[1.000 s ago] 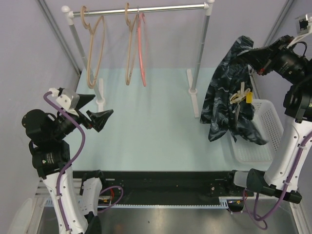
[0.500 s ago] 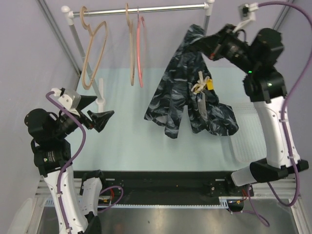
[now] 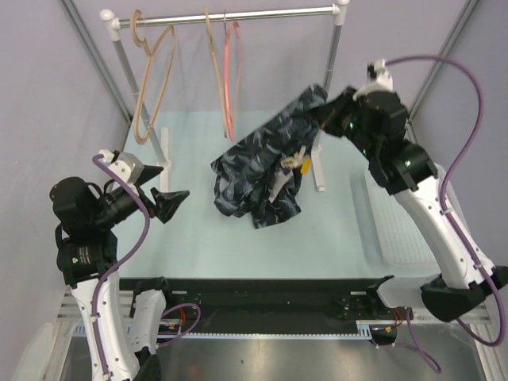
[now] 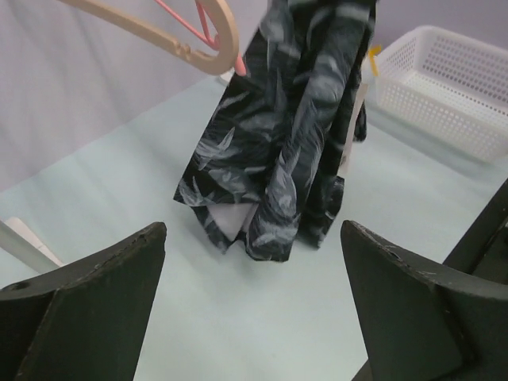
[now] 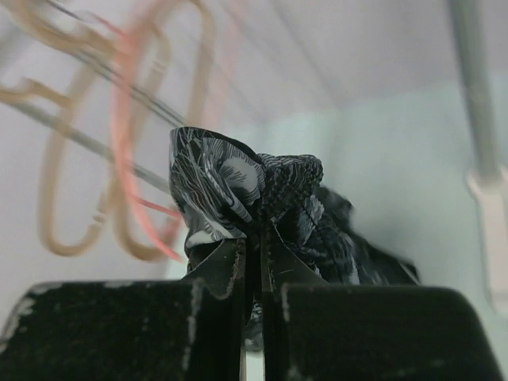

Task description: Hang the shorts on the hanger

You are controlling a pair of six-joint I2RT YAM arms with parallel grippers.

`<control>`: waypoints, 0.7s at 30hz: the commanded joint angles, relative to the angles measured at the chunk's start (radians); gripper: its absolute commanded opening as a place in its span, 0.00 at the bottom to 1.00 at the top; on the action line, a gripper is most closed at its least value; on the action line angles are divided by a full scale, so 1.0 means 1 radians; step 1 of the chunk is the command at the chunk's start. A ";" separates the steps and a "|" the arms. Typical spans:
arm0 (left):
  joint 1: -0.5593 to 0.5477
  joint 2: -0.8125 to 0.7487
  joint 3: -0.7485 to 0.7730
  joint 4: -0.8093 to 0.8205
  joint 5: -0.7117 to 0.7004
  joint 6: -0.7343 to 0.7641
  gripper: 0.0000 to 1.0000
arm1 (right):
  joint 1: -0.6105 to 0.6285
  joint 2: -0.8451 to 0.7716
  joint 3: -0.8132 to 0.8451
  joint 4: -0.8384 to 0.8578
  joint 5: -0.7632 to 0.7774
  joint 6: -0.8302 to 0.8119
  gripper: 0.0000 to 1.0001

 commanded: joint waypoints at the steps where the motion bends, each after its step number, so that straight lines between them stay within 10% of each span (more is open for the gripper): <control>1: -0.038 0.017 -0.018 -0.095 -0.046 0.123 0.94 | -0.084 -0.104 -0.299 -0.063 0.041 0.112 0.00; 8: -0.243 0.022 -0.137 -0.175 -0.184 0.293 0.89 | -0.279 -0.158 -0.655 -0.130 -0.350 0.085 0.00; 21: -0.911 0.162 -0.475 0.265 -0.758 0.458 0.93 | -0.272 -0.268 -0.677 -0.113 -0.811 -0.190 0.00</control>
